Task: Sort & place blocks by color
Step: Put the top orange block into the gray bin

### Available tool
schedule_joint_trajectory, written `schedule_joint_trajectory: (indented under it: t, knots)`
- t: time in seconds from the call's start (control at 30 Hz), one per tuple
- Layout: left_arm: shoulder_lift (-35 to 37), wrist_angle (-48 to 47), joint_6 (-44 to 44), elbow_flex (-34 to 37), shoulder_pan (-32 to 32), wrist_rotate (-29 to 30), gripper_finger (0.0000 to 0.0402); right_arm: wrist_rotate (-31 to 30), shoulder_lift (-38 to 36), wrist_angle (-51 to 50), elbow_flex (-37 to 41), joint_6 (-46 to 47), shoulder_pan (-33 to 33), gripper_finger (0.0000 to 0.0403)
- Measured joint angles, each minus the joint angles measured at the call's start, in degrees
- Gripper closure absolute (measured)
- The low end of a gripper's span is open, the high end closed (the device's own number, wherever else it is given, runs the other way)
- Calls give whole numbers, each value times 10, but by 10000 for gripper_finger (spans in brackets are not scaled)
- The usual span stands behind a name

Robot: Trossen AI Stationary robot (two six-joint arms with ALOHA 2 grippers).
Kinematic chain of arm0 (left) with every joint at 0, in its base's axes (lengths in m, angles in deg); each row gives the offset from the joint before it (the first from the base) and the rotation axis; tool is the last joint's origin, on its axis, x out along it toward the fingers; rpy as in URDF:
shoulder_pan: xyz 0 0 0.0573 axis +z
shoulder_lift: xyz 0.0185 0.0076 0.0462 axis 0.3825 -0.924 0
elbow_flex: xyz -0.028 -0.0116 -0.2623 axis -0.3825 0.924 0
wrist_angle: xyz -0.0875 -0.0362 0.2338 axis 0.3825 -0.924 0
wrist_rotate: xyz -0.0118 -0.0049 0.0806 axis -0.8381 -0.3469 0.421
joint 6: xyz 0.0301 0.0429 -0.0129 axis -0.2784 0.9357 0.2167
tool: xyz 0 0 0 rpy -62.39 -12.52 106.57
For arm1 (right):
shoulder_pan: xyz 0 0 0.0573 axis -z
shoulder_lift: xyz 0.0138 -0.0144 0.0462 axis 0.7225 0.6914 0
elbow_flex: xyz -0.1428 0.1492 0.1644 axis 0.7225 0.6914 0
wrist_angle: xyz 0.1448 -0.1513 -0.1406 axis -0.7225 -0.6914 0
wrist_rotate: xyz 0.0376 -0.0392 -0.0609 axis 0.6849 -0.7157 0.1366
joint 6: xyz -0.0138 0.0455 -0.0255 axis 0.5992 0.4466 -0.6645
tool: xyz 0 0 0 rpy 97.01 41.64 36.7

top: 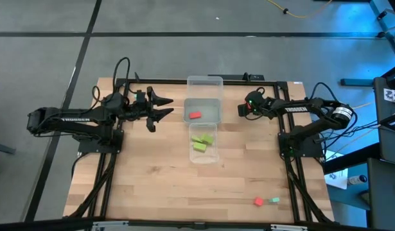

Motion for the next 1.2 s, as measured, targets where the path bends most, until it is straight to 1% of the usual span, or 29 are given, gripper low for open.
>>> schedule_joint_trajectory:
  t: [0.1,0.23,0.27,0.43,0.6,0.7,0.8,0.9,0.97,1.13,1.2]
  knots:
    - [0,0,0,0,0,0,221,3,-1,0,0,1,0,177]
    - [0,0,0,0,0,0,221,17,-14,-7,0,-1,-2,262]
    - [0,0,0,0,0,0,221,19,-22,-11,0,-3,-4,271]
    - [0,0,0,0,0,-1,221,22,-79,-29,0,-16,-18,269]
    - [0,0,-1,0,0,-5,221,59,-168,-29,0,-33,-48,269]
    - [0,0,-1,0,0,-5,221,74,-228,-29,0,-32,-83,269]
    - [0,0,-1,0,0,-6,221,80,-284,-18,0,-30,-133,269]
    - [0,0,-1,0,0,-9,221,93,-325,20,0,-20,-190,269]
    - [0,0,-2,0,0,-10,221,105,-337,64,0,-15,-228,269]
    - [0,0,-5,0,0,-8,221,109,-330,203,0,-33,-319,269]
    - [0,0,-5,0,0,-8,221,96,-321,236,0,-46,-342,269]
